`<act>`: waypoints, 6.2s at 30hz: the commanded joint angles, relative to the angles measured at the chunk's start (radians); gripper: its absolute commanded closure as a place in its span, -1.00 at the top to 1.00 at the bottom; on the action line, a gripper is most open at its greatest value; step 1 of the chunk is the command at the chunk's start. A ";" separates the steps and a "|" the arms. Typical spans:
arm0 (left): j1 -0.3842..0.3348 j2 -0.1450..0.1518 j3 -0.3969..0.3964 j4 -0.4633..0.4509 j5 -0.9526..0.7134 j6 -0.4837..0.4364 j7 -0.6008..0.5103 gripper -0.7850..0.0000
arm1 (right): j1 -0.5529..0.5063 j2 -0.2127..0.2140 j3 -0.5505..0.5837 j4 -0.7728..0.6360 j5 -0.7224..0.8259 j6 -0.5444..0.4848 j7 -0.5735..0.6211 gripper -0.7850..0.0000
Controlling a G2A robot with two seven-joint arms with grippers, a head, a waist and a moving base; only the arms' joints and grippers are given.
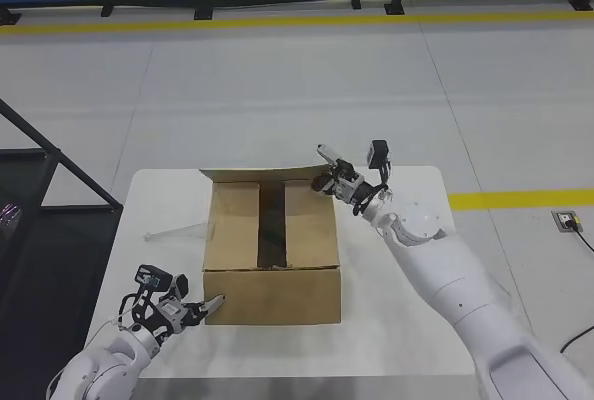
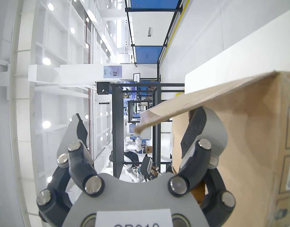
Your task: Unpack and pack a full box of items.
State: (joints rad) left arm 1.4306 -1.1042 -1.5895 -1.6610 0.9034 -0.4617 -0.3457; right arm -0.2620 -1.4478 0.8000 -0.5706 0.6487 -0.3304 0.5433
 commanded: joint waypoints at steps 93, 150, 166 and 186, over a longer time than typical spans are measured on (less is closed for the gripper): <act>-0.197 0.228 0.206 0.387 -1.320 -0.127 -0.886 -1.00 | 0.169 -0.224 0.051 0.277 -0.328 0.067 -0.198 1.00; 0.109 0.350 -0.001 0.164 -1.004 -0.382 -0.030 1.00 | 0.149 -0.323 0.024 0.298 -0.436 0.133 0.289 1.00; 0.168 0.327 -0.003 0.024 -0.813 -0.234 0.179 1.00 | 0.143 -0.355 0.006 0.329 -0.453 0.175 0.268 1.00; 0.170 0.317 0.006 0.004 -0.843 -0.194 0.180 1.00 | 0.095 -0.348 -0.005 0.250 -0.503 0.203 0.258 1.00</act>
State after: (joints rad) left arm 1.6010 -0.7851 -1.5840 -1.6549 0.0703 -0.6627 -0.1644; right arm -0.1603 -1.7962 0.7979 -0.3082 0.1543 -0.1373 0.7934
